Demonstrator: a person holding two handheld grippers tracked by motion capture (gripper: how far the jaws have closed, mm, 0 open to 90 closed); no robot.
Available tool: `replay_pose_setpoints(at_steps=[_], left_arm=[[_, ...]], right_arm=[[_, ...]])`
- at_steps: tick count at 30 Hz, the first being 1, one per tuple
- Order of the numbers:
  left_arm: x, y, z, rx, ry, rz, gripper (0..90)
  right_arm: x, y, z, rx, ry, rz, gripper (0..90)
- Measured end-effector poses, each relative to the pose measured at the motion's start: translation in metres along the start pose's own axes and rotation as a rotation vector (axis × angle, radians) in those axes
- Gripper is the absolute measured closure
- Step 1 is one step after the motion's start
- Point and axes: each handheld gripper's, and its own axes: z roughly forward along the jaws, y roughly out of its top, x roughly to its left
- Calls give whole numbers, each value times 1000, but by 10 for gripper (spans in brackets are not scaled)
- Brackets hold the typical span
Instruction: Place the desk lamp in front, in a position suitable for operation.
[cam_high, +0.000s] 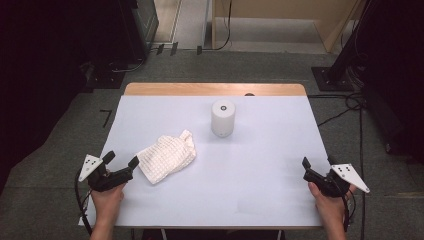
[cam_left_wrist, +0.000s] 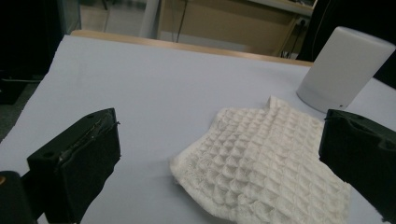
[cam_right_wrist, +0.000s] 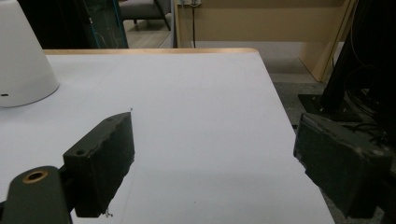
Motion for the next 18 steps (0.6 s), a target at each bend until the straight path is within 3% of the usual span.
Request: replay_pose_setpoints(at_steps=[3,8,12,16,18], left_arm=[[-7,0,6,51,7,40,0],[-16,-1,14,91,-29,56,0],[-24,-3,22,131,-29,79,0],[-31,-4,31,190,-89,72,0],[-36,-4,35,211,-100,91,0]], right_arm=[[1,0,1,12,-8,-4,126],[1,0,2,15,-14,-11,128],[2,0,3,22,-21,-17,133],[2,0,3,25,-22,-17,135],[3,0,3,24,-28,-17,139]])
